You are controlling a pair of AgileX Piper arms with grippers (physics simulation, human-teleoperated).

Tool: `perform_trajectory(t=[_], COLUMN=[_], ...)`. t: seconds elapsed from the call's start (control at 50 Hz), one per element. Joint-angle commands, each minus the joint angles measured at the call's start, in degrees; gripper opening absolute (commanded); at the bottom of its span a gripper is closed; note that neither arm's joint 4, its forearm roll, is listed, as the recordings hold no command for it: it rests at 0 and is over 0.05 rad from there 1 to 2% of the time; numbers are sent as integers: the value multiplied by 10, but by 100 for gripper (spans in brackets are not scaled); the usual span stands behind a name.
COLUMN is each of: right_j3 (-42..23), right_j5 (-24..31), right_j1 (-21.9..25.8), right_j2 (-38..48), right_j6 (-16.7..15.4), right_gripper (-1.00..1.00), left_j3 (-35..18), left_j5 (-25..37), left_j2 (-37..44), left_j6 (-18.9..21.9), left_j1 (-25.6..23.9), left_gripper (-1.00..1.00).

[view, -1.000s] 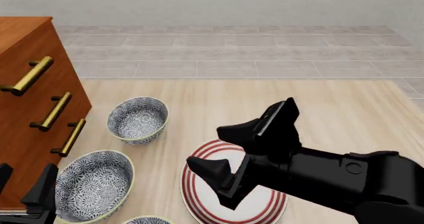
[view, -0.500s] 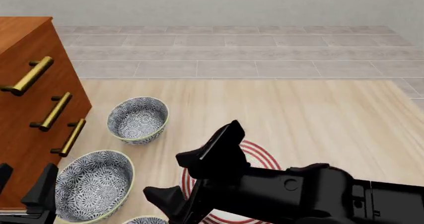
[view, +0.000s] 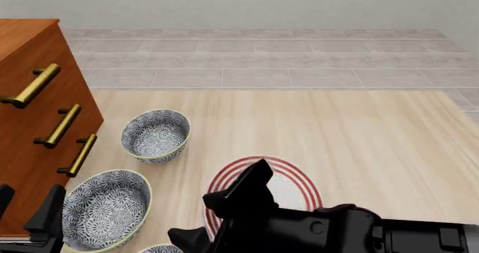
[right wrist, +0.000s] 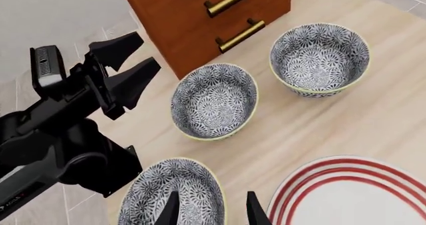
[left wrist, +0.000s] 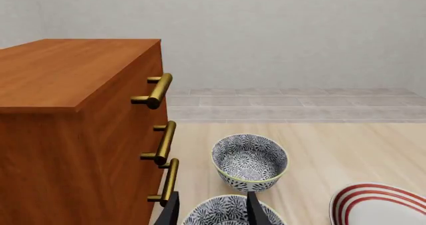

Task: Put the bowl at the front on the plate.

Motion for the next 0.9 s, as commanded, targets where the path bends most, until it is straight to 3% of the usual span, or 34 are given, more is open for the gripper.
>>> perform_trajectory(t=[0.02,0.9], right_j3=[18,50], right_j5=[-24,-112], right_j1=[10,24], right_j2=[25,128], right_j6=[16,55], right_gripper=[100,100], left_j3=[0,0], left_j5=[0,0], left_j2=[0,0], left_j6=[0,0], left_j1=[0,0], left_gripper=[100,100])
